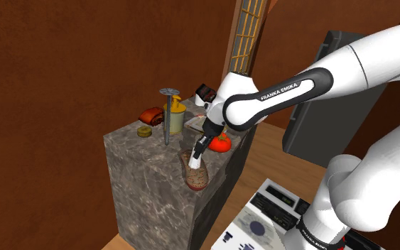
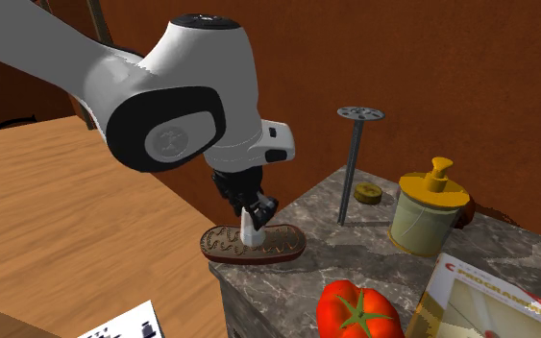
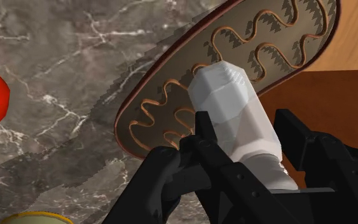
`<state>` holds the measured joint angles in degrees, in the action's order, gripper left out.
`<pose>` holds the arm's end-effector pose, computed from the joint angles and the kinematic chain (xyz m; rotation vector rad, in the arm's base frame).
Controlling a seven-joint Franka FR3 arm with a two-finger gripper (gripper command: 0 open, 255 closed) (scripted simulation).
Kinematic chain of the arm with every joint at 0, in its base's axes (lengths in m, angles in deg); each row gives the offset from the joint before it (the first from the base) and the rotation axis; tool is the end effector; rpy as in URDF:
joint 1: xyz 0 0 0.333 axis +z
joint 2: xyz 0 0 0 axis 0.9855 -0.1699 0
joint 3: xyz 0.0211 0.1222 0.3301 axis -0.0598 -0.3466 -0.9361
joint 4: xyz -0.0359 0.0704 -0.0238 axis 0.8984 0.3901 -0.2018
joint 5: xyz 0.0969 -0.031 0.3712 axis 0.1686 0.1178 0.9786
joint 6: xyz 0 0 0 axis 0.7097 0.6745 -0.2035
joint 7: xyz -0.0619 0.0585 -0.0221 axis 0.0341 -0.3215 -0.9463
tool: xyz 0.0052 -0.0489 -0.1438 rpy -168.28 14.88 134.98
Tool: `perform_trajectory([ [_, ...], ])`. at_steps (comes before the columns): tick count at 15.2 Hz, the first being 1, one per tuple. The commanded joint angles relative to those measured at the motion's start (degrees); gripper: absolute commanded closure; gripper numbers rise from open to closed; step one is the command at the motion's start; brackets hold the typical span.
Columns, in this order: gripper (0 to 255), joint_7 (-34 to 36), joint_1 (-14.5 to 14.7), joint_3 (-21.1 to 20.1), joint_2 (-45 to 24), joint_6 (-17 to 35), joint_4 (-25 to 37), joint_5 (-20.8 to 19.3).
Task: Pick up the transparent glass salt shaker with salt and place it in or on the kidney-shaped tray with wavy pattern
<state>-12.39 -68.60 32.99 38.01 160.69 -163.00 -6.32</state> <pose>0.4192 0.1057 0.3832 -2.9463 -0.3740 -0.3390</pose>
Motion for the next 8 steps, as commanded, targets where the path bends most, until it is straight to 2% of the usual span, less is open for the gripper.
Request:
perform_trajectory([
  [1,255,0.0,0.0,0.0,0.0,0.1,0.0,0.0],
  [3,255,0.0,0.0,0.0,0.0,0.1,0.0,0.0],
  [4,0,0.0,0.0,0.0,0.0,0.1,0.0,0.0],
  [8,0,0.0,0.0,0.0,0.0,0.1,0.0,0.0],
])
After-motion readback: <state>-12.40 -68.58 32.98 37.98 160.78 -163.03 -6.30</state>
